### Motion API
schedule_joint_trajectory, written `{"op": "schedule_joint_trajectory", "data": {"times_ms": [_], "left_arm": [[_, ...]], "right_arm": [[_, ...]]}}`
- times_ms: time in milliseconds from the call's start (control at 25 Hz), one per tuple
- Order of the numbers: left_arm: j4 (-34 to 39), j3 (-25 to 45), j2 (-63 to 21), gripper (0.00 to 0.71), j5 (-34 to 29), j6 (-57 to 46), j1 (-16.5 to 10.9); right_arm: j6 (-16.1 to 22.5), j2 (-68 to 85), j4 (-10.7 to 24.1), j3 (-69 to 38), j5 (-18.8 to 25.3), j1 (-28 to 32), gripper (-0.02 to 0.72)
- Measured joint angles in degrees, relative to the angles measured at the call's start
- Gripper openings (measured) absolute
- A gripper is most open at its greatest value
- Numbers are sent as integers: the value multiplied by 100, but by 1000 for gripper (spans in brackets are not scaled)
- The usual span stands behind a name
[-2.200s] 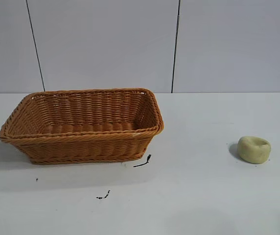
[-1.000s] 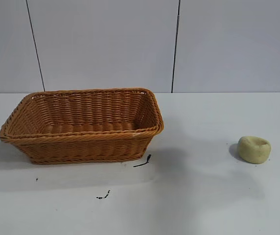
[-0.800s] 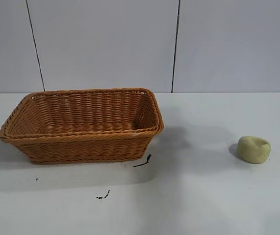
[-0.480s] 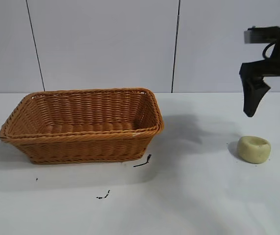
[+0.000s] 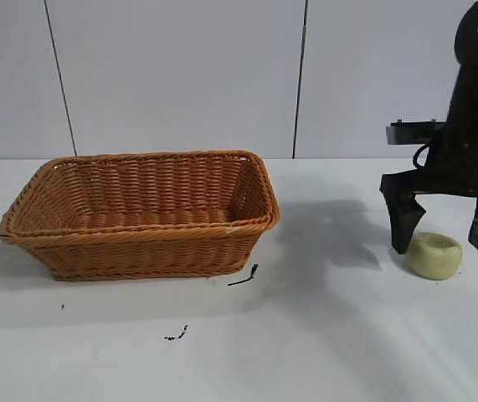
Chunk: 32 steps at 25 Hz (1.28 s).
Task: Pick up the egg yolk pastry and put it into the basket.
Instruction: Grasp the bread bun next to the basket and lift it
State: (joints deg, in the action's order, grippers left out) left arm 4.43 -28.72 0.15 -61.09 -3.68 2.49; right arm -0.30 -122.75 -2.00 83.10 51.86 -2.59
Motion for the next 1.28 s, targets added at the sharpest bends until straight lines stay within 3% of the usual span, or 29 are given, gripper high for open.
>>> {"op": "schedule_joint_trajectory", "data": {"times_ms": [360,720,840,1080,1160,1280], "left_arm": [[0,0,0,696,0,0,0],[0,0,0,696,0,0,0],[0,0,0,696,0,0,0],[0,0,0,696,0,0,0],[0,0,0,696,0,0,0],[0,0,0,696,0,0,0]], "right_arm": [[-13,-28,0,0,-234,0,648],[-52,-28,-3,0,-199,0,637],[-60,-28,-22,0,-90,0,536],[-60,-28,-36,0,-37,0,174],[-60,-28,-41,0,-37,0,98],[-64,-28,-90,0,-42,0,67]]}}
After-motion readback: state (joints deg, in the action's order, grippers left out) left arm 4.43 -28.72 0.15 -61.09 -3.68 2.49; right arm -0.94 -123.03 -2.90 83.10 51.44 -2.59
